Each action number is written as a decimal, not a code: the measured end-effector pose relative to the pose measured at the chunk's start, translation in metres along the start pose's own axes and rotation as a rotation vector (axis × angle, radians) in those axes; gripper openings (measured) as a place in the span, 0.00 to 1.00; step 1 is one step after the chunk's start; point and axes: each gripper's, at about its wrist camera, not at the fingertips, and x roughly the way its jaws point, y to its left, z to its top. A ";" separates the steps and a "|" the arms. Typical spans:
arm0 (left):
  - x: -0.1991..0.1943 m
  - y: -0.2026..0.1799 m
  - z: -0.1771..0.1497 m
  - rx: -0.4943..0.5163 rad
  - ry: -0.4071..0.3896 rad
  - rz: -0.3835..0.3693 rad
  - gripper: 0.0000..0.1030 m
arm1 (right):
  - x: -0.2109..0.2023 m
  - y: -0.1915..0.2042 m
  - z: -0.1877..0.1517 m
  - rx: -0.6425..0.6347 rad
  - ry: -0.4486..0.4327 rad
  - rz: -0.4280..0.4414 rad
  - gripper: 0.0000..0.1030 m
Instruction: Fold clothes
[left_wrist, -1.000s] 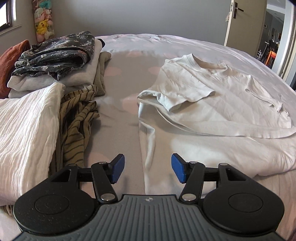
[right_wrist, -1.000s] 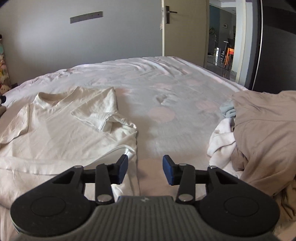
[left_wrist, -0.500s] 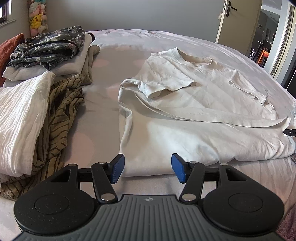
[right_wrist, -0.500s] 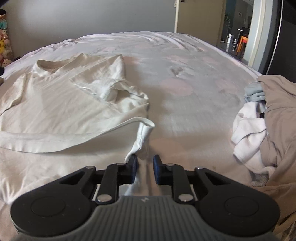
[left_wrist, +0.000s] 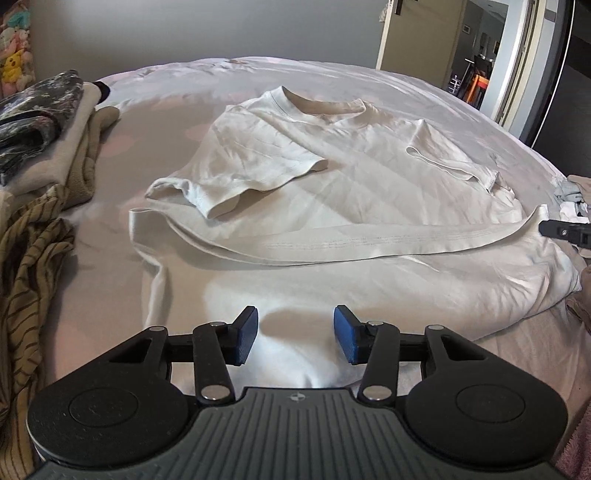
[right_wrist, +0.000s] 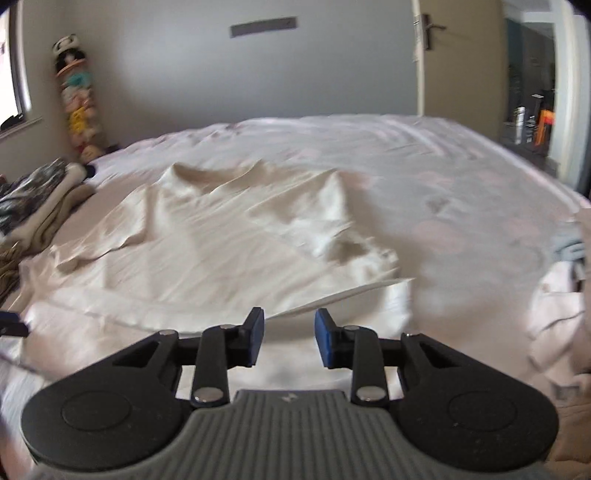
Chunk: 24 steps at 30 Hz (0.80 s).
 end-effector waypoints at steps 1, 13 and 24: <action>0.005 -0.001 0.001 0.005 0.000 0.003 0.40 | 0.009 0.008 -0.002 -0.032 0.038 0.007 0.30; 0.054 -0.003 0.039 0.024 -0.098 0.036 0.40 | 0.073 0.011 0.008 0.044 0.006 -0.025 0.17; 0.056 -0.037 0.055 0.384 -0.150 -0.088 0.47 | 0.070 0.022 0.028 -0.042 -0.065 0.084 0.24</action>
